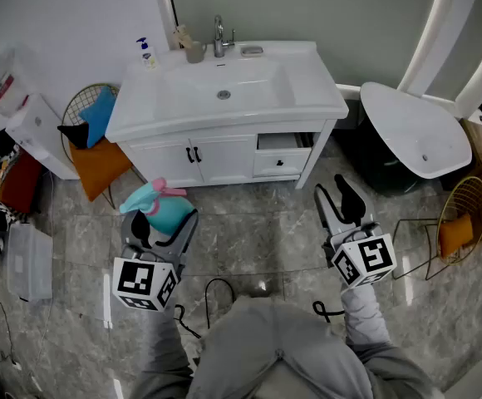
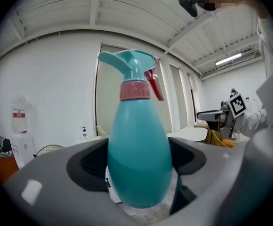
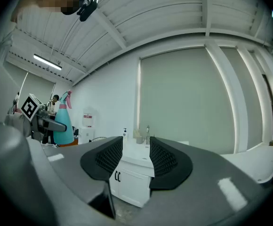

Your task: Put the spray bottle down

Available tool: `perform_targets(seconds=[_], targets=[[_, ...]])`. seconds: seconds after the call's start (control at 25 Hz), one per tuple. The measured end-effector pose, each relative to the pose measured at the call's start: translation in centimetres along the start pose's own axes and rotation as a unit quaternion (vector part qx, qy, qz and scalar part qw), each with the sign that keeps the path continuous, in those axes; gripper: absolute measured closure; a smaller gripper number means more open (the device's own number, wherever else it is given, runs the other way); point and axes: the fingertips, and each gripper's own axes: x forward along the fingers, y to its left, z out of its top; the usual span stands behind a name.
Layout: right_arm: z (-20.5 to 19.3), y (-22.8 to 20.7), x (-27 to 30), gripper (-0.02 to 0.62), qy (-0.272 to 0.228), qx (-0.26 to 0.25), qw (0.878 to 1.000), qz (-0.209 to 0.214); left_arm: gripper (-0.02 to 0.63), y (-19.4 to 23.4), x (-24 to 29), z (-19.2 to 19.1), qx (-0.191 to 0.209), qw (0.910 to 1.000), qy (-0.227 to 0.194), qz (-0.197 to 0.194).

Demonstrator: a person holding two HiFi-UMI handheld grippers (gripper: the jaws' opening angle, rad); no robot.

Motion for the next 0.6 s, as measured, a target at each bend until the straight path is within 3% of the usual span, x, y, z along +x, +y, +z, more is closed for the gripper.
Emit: perform_targets(seconds=[0.6], targets=[[-0.01, -0.42, 0.69, 0.416, 0.000, -0.002, 1.000, 0.002, 0.167, 0.16, 0.89, 0.06, 0.002, 1.0000, -0.001, 0.000]])
